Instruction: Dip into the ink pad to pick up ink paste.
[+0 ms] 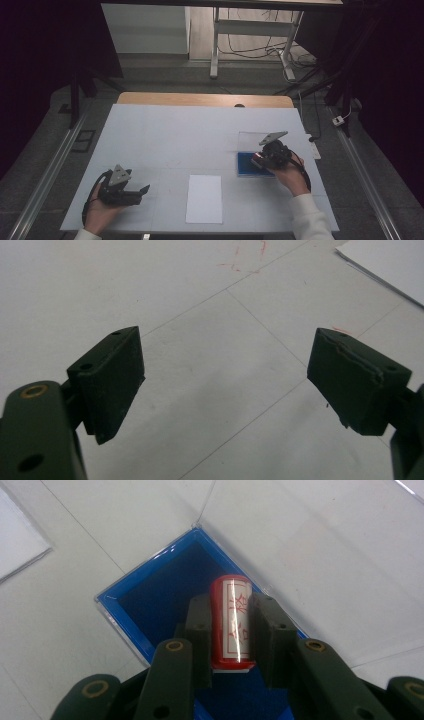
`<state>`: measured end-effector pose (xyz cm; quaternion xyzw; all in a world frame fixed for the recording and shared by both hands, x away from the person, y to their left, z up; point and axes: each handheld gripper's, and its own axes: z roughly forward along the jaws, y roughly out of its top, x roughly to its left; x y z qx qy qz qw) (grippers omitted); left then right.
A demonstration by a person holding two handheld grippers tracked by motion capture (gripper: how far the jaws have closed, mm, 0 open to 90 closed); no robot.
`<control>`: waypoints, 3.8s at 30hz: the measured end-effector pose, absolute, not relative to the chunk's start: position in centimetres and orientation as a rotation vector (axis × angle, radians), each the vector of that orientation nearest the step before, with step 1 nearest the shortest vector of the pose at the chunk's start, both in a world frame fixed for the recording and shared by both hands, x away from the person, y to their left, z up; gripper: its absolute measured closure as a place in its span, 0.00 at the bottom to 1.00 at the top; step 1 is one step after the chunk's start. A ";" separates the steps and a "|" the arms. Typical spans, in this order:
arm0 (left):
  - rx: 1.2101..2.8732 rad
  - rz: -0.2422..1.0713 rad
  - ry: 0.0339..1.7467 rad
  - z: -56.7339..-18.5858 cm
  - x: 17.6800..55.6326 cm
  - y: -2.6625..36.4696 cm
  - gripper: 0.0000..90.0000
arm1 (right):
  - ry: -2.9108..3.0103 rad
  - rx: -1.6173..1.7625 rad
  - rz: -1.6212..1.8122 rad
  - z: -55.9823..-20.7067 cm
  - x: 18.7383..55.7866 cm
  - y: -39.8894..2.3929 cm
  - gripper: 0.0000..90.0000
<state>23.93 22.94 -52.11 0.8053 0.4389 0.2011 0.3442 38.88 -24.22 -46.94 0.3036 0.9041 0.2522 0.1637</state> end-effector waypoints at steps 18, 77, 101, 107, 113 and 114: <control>2.086 0.532 1.149 -52.0 23.8 23.1 0.17 | 2.553 0.863 0.733 -47.2 38.5 -24.3 0.79; 2.097 0.526 1.139 -52.1 23.9 23.0 0.17 | 2.519 0.840 0.750 -45.6 38.1 -23.7 0.78; 2.102 0.525 1.140 -52.1 23.9 22.9 0.17 | 2.537 0.852 0.667 -46.5 38.4 -23.1 0.78; 2.101 0.525 1.139 -52.1 23.9 22.9 0.17 | 2.534 0.869 0.689 -46.6 38.5 -23.4 0.78; 2.102 0.525 1.138 -52.1 23.8 22.9 0.17 | 2.537 0.874 0.695 -46.8 38.6 -23.6 0.78; 2.101 0.524 1.139 -52.0 23.8 22.9 0.17 | 2.535 0.876 0.697 -46.9 38.6 -23.5 0.78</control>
